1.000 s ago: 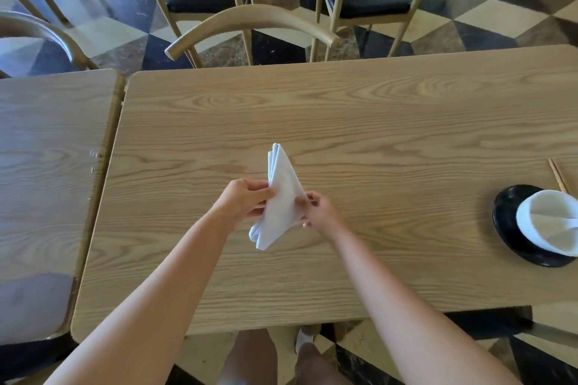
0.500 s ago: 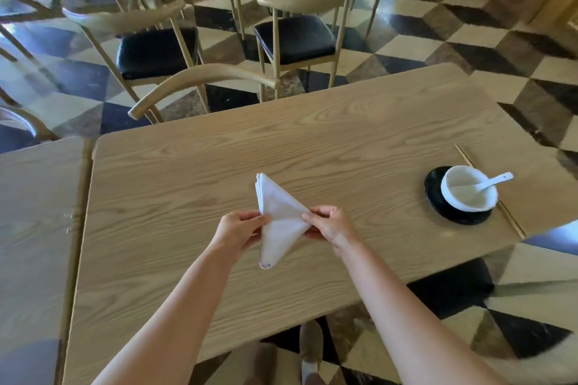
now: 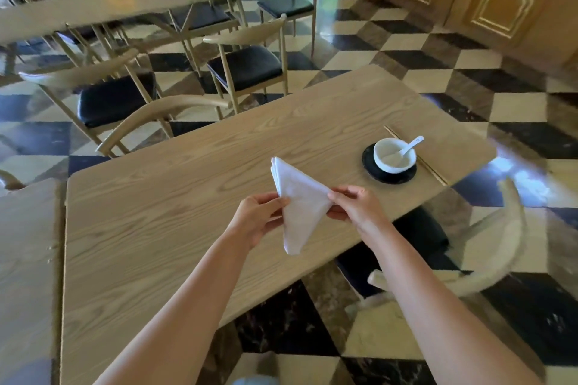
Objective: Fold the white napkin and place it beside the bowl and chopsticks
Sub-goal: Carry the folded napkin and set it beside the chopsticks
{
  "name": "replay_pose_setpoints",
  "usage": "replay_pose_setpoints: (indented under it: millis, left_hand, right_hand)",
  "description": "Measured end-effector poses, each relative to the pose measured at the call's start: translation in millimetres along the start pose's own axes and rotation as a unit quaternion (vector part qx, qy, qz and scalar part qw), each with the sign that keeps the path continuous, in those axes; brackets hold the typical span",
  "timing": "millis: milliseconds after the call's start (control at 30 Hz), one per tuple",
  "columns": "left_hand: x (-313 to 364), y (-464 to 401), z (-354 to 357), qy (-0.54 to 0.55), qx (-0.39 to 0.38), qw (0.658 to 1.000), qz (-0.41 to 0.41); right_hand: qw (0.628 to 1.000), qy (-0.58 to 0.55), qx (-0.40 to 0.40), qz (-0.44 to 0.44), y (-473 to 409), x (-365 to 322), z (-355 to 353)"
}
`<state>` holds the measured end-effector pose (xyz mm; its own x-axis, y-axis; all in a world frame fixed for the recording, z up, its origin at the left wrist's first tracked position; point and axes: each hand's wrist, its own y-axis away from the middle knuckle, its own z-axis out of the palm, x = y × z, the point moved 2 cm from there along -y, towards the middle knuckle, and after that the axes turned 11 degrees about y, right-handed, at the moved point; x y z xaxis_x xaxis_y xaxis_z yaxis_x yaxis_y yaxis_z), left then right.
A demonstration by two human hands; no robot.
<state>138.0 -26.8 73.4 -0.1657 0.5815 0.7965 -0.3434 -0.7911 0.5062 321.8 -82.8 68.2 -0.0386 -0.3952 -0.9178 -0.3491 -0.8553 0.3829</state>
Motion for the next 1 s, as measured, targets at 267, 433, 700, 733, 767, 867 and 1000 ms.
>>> replay_pose_setpoints:
  millis: [267, 433, 700, 733, 767, 867, 1000]
  left_hand:
    - [-42.7, 22.0, 148.0, -0.021, -0.106, 0.994, 0.009]
    - [-61.4, 20.1, 223.7, -0.021, -0.111, 0.993, 0.044]
    - [-61.4, -19.7, 284.9, -0.037, -0.082, 0.991, 0.098]
    - [-62.7, -27.2, 291.3, -0.036, -0.079, 0.992, 0.095]
    - [-64.9, -34.9, 297.7, -0.036, -0.076, 0.992, 0.091]
    - [-73.9, -55.3, 319.8, -0.036, -0.071, 0.994, 0.075]
    - [-84.0, -87.7, 355.9, -0.024, -0.047, 0.996, 0.067]
  right_hand:
    - [0.999, 0.003, 0.000, -0.049, 22.3, -10.0, -157.2]
    - [0.997, 0.001, -0.016, -0.070, 22.6, -22.8, -237.0]
    - [0.999, 0.008, -0.015, -0.048, -23.8, -30.4, -296.1]
    - [0.999, 0.011, -0.007, -0.041, -30.1, -31.1, -301.6]
    - [0.999, 0.014, 0.000, -0.034, -36.3, -30.8, -307.8]
    - [0.999, 0.026, 0.013, -0.018, -53.0, -28.4, -329.4]
    - [0.999, 0.028, 0.032, -0.002, -82.4, -29.1, -363.9]
